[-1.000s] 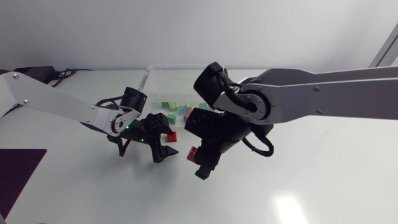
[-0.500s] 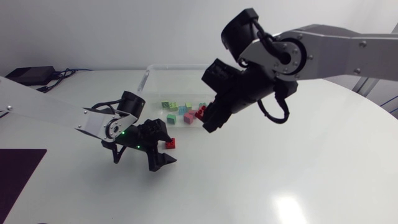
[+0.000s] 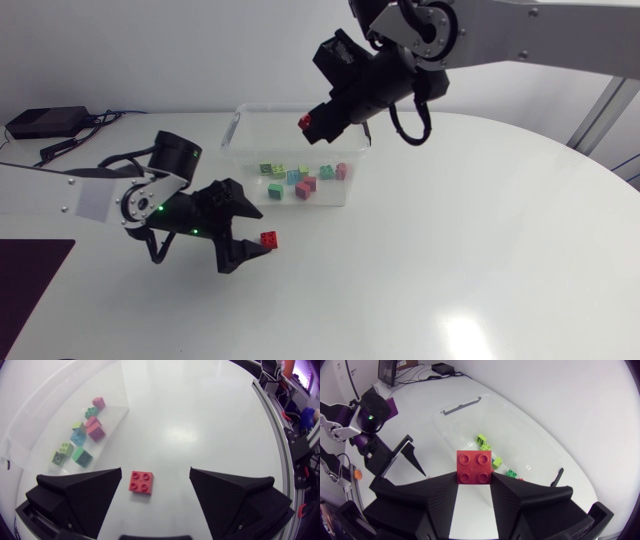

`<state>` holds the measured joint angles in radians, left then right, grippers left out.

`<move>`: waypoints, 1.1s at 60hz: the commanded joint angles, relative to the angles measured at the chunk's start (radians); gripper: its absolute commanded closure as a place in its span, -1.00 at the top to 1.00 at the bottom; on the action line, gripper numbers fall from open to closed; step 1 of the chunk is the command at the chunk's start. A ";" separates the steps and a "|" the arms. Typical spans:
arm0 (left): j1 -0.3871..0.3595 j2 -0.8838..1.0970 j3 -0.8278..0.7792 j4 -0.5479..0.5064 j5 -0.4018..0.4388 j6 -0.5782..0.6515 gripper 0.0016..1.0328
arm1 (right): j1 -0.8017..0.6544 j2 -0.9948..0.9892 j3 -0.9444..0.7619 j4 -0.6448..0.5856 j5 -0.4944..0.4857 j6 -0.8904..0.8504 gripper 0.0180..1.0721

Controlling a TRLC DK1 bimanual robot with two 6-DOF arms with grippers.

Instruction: Place the duplo bricks in the container

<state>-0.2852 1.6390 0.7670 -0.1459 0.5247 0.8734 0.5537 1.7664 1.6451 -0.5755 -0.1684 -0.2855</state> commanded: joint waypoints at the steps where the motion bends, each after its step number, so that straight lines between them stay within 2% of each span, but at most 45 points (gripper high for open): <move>1: 0.031 -0.019 0.011 -0.006 0.017 -0.002 0.87 | -0.023 0.073 0.056 0.014 0.000 0.034 -0.31; 13: 0.044 0.131 0.054 0.005 0.018 0.039 0.87 | -0.046 0.163 0.137 0.032 0.001 0.054 -0.31; 25: 0.031 0.228 0.074 0.077 0.018 0.041 0.87 | -0.060 0.200 0.173 0.032 0.000 0.051 -0.31; 44: -0.005 0.297 0.123 0.095 0.018 0.044 0.84 | -0.078 0.248 0.219 0.012 -0.020 0.049 -0.31; 50: -0.019 0.306 0.120 0.095 0.018 0.042 0.43 | -0.089 0.280 0.262 -0.012 -0.025 0.051 -0.31; 55: -0.019 0.306 0.114 0.094 0.018 0.041 -0.19 | -0.101 0.308 0.300 -0.027 -0.028 0.060 -0.29; 56: -0.019 0.305 0.112 0.095 0.018 0.041 -0.41 | -0.104 0.315 0.311 -0.035 -0.031 0.062 -0.24; 60: -0.016 0.286 0.097 0.092 0.018 0.042 -0.44 | -0.113 0.337 0.341 -0.053 -0.037 0.069 0.33; 61: -0.016 0.272 0.087 0.092 0.018 0.042 -0.44 | -0.115 0.338 0.344 -0.055 -0.037 0.069 0.66; 62: -0.016 0.266 0.083 0.092 0.018 0.044 -0.44 | -0.113 0.338 0.344 -0.055 -0.037 0.069 0.80; 64: -0.016 0.246 0.072 0.091 0.018 0.044 -0.44 | -0.113 0.334 0.344 -0.055 -0.037 0.071 0.91; 66: -0.016 0.226 0.063 0.091 0.018 0.044 -0.44 | -0.113 0.329 0.341 -0.055 -0.037 0.072 0.91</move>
<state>-0.2996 1.9205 0.8589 -0.0559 0.5278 0.8974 0.4435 2.0792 1.9636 -0.6113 -0.2024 -0.2417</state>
